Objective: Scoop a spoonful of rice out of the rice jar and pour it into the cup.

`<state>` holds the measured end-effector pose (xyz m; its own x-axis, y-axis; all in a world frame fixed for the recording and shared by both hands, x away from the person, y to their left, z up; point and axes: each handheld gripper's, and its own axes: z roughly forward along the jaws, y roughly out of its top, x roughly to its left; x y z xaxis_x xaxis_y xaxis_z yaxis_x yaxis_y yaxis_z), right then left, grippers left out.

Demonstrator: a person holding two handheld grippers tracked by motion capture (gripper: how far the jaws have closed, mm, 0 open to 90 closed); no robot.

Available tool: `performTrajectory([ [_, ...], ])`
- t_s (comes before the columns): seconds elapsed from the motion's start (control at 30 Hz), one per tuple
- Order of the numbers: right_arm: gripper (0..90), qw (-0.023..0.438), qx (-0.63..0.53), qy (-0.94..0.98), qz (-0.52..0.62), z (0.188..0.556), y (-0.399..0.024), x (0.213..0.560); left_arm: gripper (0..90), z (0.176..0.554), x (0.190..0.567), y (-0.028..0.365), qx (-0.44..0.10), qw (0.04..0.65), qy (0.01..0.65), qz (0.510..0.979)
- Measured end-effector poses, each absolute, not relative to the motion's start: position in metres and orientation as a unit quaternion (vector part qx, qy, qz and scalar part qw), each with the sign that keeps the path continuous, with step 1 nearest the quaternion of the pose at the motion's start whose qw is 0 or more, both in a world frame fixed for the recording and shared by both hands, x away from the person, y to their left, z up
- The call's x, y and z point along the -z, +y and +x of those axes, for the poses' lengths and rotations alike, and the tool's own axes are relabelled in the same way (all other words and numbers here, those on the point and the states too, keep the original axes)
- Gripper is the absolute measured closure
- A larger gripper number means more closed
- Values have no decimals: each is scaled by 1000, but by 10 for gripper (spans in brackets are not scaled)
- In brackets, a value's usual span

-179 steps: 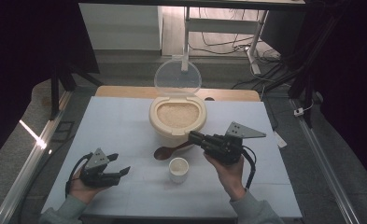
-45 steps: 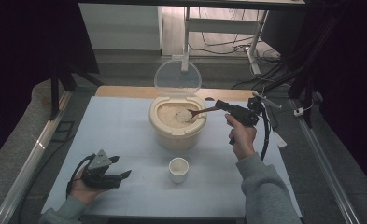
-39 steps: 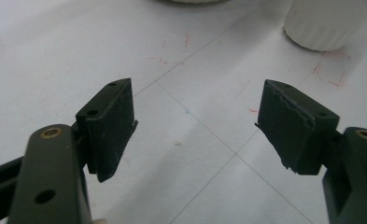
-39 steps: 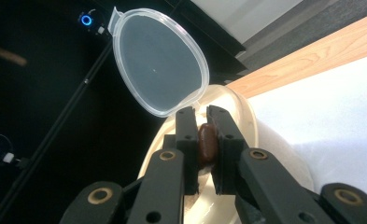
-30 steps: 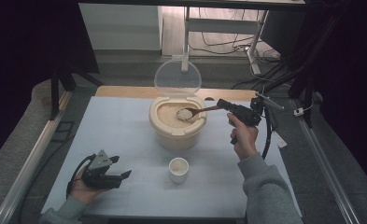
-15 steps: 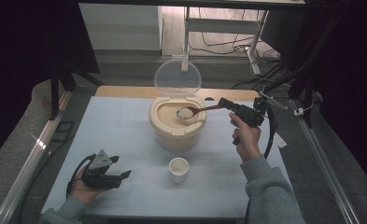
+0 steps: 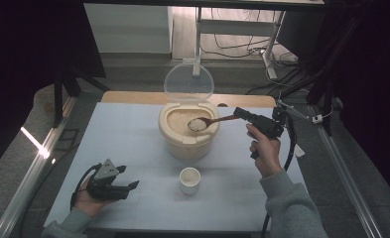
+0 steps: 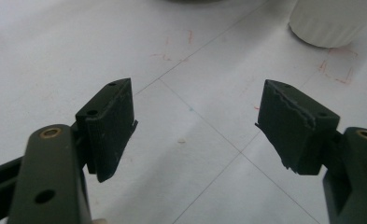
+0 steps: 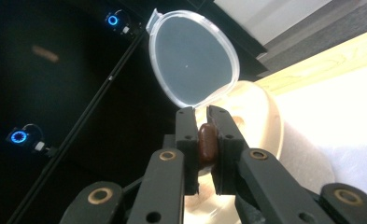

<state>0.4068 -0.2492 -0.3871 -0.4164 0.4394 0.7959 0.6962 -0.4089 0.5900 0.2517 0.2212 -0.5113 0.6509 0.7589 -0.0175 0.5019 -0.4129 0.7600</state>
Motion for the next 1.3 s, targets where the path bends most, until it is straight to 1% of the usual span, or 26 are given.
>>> performTrajectory([
  [0.57,830,132,641,-555,-513,374,-259,394,266,253,512,221,-167,381,385,824],
  [1.1,829,158,597,-599,-510,354,-251,421,265,254,512,219,-167,379,382,826],
  [1.3,830,147,580,-615,-514,354,-250,428,265,254,512,219,-167,379,382,826],
])
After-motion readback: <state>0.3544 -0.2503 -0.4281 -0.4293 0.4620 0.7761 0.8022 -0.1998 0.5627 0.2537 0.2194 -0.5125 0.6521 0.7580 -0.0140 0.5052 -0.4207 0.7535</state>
